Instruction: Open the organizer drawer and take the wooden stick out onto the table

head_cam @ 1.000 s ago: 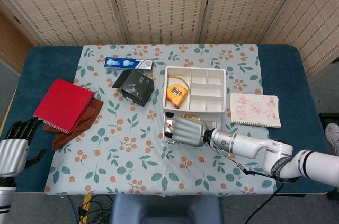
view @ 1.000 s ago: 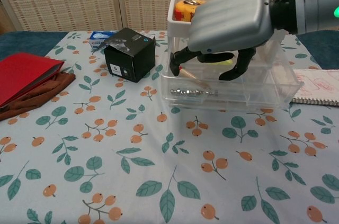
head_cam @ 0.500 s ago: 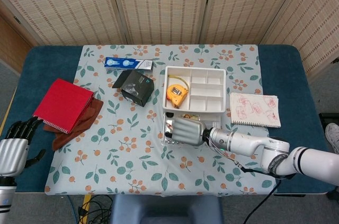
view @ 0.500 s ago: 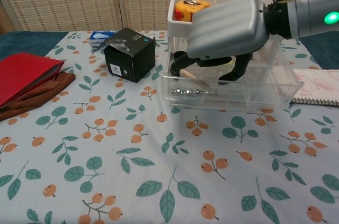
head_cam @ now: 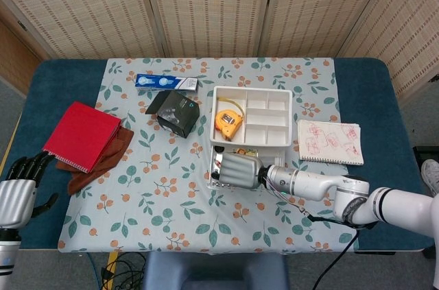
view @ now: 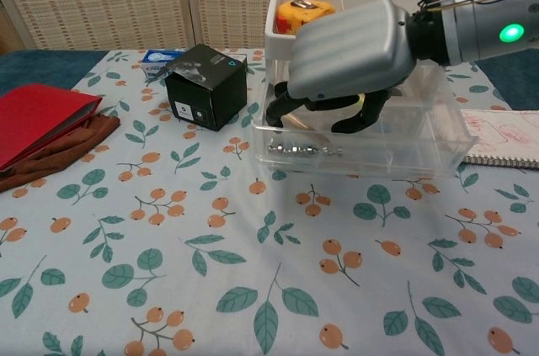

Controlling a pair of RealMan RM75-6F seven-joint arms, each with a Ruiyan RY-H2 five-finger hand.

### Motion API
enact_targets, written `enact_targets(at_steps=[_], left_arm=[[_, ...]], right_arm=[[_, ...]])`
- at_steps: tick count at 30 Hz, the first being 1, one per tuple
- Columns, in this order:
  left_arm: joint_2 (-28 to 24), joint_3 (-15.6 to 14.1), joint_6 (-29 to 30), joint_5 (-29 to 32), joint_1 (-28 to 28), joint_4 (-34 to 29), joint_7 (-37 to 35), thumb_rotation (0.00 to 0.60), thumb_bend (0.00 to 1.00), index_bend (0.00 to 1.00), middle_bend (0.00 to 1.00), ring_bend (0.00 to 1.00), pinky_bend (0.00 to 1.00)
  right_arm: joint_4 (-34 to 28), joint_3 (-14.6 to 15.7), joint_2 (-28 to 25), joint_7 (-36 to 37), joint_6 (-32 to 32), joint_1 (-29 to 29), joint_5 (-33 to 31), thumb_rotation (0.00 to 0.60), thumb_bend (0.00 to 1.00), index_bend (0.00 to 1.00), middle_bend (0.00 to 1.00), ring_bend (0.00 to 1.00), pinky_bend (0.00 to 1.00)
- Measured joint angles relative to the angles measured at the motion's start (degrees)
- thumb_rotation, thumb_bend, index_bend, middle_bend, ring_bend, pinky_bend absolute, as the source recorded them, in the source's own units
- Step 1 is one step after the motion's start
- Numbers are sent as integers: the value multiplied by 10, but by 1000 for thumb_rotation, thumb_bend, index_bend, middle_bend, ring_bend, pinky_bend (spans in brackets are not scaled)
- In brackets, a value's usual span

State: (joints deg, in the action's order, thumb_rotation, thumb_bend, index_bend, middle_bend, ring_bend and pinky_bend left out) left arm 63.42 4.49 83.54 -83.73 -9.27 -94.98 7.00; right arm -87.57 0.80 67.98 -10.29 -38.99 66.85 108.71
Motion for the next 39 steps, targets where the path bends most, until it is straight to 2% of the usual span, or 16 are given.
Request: enact_targets(at_steps=[17,29,39], left_arm=[[3,0,-1,-1,-1,1,1,600,246,141,132,155,112],[4,1,-2,-1,-2,2,1,600,246,141,132,155,112],[3,0,-1,-2,-1,1,1,600,246,141,132,155,112]], right_arm=[[-6,14,-10,-6,-11,-4,-7,600,403,312,824,1000,1000],[-5,18,-13,-11,-17,-10,-14,600,409,405,826,1000,1000],[-1,20,-10,-19,-27,-18,-18,600,419,407,827,1000,1000]])
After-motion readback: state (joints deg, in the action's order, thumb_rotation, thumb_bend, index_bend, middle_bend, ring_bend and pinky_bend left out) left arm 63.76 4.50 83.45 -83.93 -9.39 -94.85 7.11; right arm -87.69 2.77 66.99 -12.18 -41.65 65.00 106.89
